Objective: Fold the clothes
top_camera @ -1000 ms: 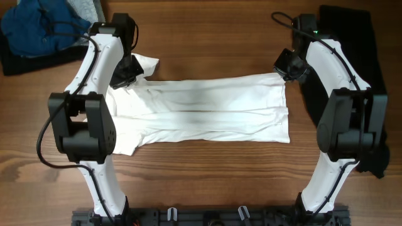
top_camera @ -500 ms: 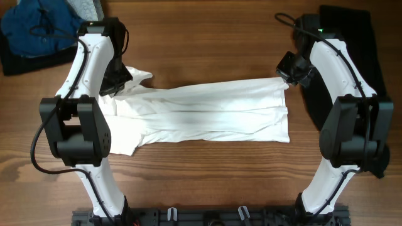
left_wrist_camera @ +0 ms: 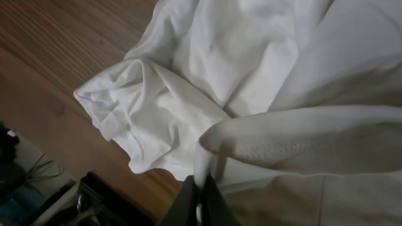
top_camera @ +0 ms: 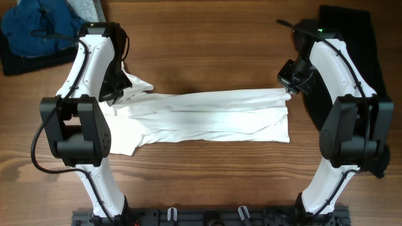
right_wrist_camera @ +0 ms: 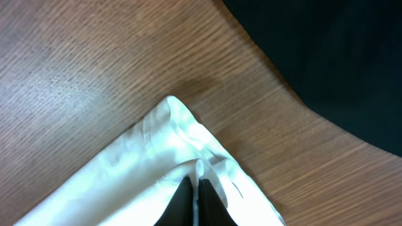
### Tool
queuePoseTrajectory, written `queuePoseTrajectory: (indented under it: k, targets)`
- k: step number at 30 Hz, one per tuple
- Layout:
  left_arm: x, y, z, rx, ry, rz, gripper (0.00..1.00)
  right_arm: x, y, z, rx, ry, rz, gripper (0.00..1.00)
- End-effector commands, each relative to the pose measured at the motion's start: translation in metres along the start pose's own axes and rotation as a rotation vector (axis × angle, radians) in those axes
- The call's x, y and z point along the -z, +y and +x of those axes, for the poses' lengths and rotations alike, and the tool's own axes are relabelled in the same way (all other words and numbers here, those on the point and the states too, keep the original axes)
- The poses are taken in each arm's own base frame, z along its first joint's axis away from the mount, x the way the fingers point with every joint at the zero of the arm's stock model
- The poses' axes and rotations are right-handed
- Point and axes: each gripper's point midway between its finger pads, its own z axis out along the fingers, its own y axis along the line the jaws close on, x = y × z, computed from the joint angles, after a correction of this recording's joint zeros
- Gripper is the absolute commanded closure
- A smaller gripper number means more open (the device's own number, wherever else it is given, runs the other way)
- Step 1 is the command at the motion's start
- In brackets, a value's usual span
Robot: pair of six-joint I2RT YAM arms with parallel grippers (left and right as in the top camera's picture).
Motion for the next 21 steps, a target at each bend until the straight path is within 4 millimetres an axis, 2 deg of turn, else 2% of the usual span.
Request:
queuePoseTrajectory:
  k: [1, 11, 13, 14, 15, 16, 17, 18, 19, 20, 21]
  targets:
    - [-0.002, 0.009, 0.004, 0.023, -0.003, -0.017, 0.96, 0.011, -0.002, -0.002, -0.015, -0.034, 0.001, 0.96]
    - [-0.017, 0.010, 0.012, 0.012, 0.029, -0.040, 0.95, 0.009, 0.007, 0.009, 0.020, -0.027, 0.005, 0.96]
    - [-0.018, 0.011, 0.014, 0.009, 0.038, -0.046, 0.87, 0.005, 0.010, 0.014, 0.035, -0.023, 0.010, 0.96]
    - [-0.019, 0.012, 0.015, 0.008, 0.041, -0.048, 0.73, 0.003, 0.010, 0.015, 0.040, -0.021, 0.012, 0.96]
    - [-0.020, 0.012, 0.016, 0.006, 0.045, -0.052, 0.64, 0.001, 0.011, 0.018, 0.047, -0.020, 0.018, 0.92]
    - [-0.020, 0.013, 0.017, 0.004, 0.048, -0.054, 0.58, -0.002, 0.011, 0.020, 0.054, -0.018, 0.020, 0.78]
    - [-0.020, 0.013, 0.017, 0.000, 0.050, -0.056, 0.47, -0.004, 0.012, 0.021, 0.067, -0.016, 0.021, 0.61]
    - [-0.020, 0.013, 0.018, -0.004, 0.051, -0.056, 0.14, -0.006, 0.011, 0.021, 0.083, -0.015, 0.022, 0.37]
    - [-0.020, 0.013, 0.018, -0.004, 0.051, -0.056, 0.02, -0.007, 0.011, 0.022, 0.096, -0.014, 0.023, 0.09]
    - [-0.020, 0.013, 0.017, -0.004, 0.050, -0.056, 0.00, -0.008, 0.011, 0.022, 0.108, -0.015, 0.022, 0.00]
    - [-0.020, 0.013, 0.017, -0.004, 0.048, -0.054, 0.00, -0.008, 0.011, 0.021, 0.114, -0.017, 0.021, 0.00]
